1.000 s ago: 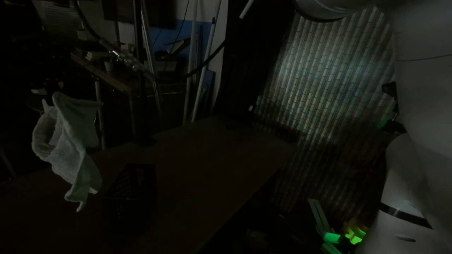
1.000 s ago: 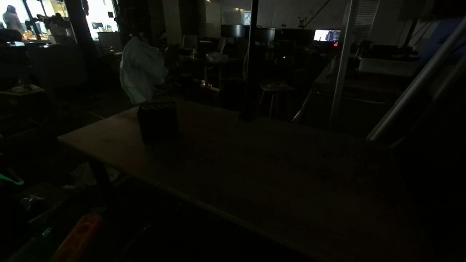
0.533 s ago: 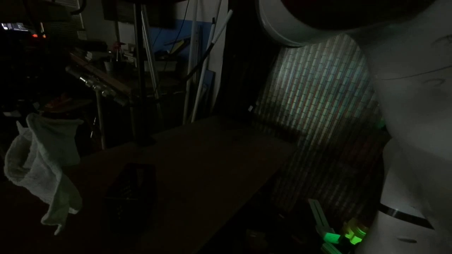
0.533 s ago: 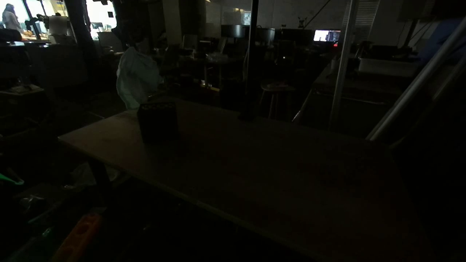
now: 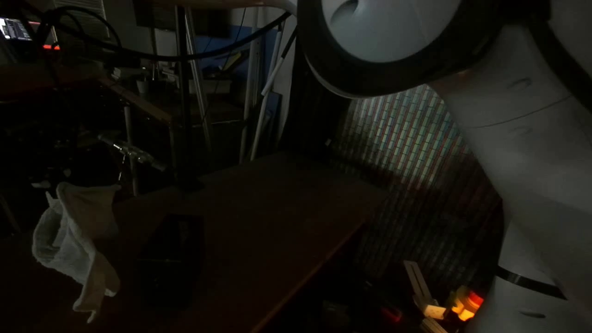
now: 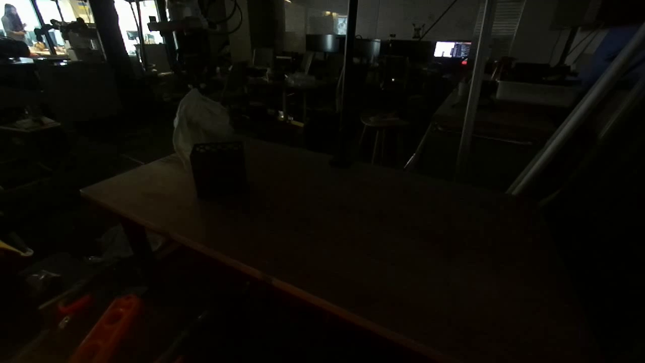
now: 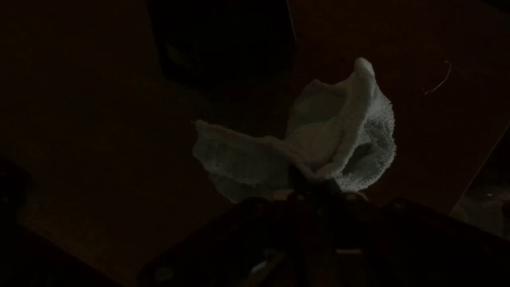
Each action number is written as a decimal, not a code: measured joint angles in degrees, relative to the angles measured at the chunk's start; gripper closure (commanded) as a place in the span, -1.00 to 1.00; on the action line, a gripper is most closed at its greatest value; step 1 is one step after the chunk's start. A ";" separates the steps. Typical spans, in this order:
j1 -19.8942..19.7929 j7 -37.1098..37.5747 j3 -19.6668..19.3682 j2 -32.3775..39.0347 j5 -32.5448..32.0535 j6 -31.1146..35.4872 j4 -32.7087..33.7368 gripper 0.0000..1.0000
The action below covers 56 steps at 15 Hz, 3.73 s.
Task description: Put the towel in the box then remove the towel and fold it.
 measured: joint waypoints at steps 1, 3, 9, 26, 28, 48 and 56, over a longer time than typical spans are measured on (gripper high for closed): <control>-0.32 0.00 0.02 0.64 0.15 0.11 0.17 0.15; -0.86 0.00 0.06 1.60 0.85 0.29 0.59 -0.16; -2.02 0.01 0.16 1.94 2.24 0.37 1.28 -0.98; -11.20 0.40 0.23 -4.34 7.67 15.06 -16.60 -1.00; -12.31 0.73 0.23 -6.10 8.56 18.10 -21.28 -1.00; -6.12 27.15 -2.70 -22.98 10.20 28.07 -50.31 -1.00; -8.75 26.34 -3.38 -25.01 10.20 35.59 -57.52 -1.00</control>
